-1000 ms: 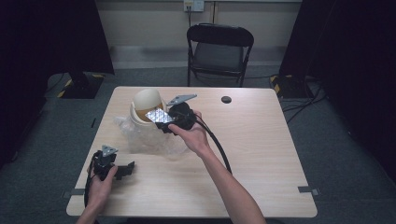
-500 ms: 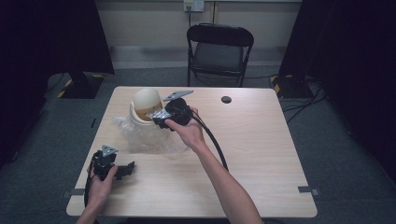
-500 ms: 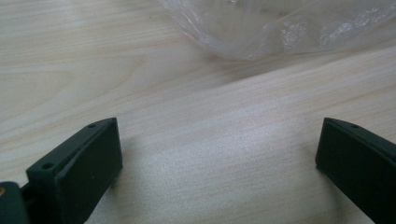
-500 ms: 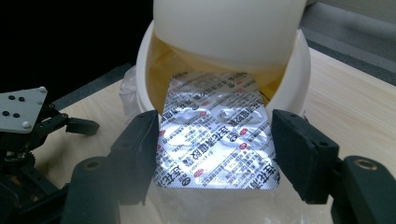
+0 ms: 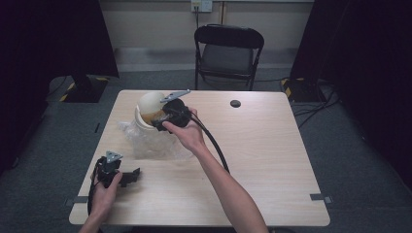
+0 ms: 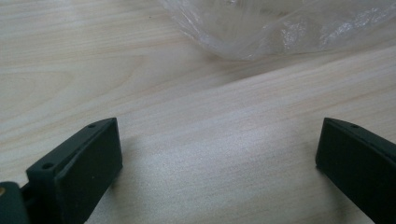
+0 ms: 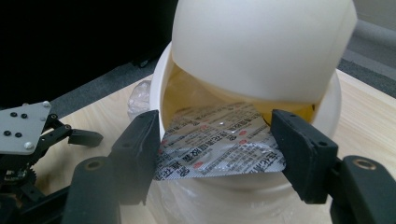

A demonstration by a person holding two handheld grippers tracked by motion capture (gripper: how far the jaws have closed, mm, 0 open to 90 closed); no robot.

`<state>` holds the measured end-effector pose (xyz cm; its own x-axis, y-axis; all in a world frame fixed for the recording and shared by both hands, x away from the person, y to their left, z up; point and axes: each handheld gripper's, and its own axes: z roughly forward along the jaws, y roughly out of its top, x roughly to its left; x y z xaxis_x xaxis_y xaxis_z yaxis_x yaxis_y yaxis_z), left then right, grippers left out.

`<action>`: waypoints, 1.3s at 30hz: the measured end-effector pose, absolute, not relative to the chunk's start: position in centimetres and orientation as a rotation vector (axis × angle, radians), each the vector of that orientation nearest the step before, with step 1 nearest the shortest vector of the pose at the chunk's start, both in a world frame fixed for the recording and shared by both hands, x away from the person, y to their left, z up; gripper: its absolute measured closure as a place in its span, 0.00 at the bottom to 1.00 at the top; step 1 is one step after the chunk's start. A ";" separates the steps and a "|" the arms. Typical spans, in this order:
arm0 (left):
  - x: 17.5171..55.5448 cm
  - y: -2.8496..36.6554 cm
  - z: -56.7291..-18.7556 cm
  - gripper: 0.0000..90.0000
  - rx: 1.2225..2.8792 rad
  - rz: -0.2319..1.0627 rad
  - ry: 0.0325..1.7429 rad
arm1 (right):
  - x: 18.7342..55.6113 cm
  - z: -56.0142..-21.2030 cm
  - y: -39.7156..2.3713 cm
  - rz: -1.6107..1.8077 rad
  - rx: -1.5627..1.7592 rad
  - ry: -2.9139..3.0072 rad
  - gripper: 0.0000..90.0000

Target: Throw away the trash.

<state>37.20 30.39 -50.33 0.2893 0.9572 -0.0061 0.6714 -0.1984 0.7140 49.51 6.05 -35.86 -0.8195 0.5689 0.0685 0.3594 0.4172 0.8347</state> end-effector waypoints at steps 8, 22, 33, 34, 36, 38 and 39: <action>37.2 30.4 -50.3 0.00 1.951 0.603 1.452 | 50.2 -36.3 6.8 1.347 0.827 2.465 0.39; 37.2 30.4 -50.3 0.00 1.951 0.603 1.452 | 50.4 -36.4 6.9 1.361 0.860 2.453 0.30; 37.2 30.4 -50.3 0.00 1.951 0.603 1.452 | 50.0 -36.1 5.4 1.383 0.886 2.452 0.25; 37.2 30.4 -50.3 0.00 1.951 0.603 1.452 | 50.0 -36.1 5.2 1.380 0.893 2.451 0.24; 37.2 30.4 -50.3 0.00 1.952 0.603 1.453 | 49.9 -36.3 4.7 1.374 0.899 2.448 0.23; 37.2 30.4 -50.3 0.00 1.952 0.603 1.453 | 49.9 -36.4 4.2 1.380 0.911 2.441 0.21; 37.2 30.4 -50.3 0.00 1.952 0.603 1.453 | 49.9 -36.4 4.0 1.381 0.914 2.440 0.20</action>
